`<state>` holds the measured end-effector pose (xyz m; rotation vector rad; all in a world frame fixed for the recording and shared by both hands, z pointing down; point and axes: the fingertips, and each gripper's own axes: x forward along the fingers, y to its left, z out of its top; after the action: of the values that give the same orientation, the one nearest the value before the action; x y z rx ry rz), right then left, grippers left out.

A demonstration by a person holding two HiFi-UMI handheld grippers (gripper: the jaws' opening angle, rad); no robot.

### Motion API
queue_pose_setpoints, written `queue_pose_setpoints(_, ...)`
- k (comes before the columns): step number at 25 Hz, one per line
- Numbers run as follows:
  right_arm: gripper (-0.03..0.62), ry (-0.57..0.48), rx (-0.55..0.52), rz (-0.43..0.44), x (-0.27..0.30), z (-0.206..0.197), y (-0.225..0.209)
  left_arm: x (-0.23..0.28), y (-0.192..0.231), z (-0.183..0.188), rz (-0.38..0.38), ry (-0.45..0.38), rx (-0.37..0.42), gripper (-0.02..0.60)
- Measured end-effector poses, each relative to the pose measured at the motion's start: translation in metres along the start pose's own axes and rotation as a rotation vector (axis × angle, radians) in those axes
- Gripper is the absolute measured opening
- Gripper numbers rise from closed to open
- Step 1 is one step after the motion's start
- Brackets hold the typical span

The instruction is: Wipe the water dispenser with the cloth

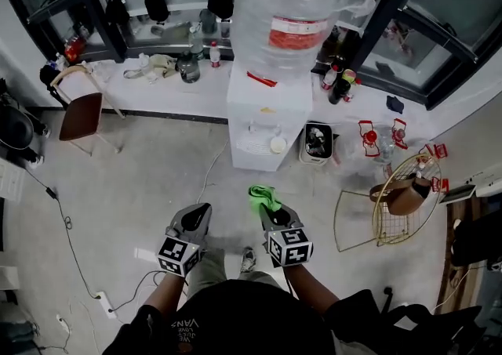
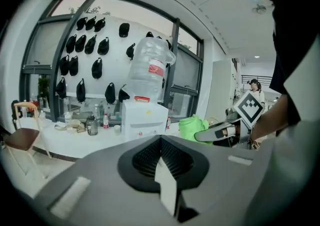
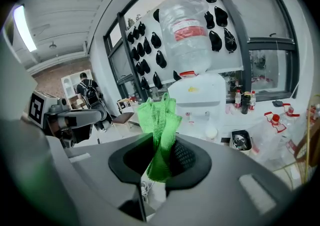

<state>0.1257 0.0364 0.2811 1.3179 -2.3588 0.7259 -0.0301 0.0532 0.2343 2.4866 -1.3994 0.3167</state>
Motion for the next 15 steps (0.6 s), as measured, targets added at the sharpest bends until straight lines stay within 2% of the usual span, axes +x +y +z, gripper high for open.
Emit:
queue_pose_setpoints(8, 0.081, 0.043, 0.061, -0.061, 0.067, 0.000, -0.006, 0.061, 0.061, -0.011, -0.086, 0.036, -0.023, -0.002)
queue_pose_setpoints(12, 0.081, 0.086, 0.031, -0.097, 0.107, -0.003, -0.013, 0.099, 0.088, -0.036, -0.132, 0.058, -0.047, -0.002)
queue_pose_setpoints(15, 0.081, 0.069, 0.045, -0.105, 0.142, -0.013, -0.022, 0.128, 0.103, -0.061, -0.167, 0.065, -0.043, -0.002)
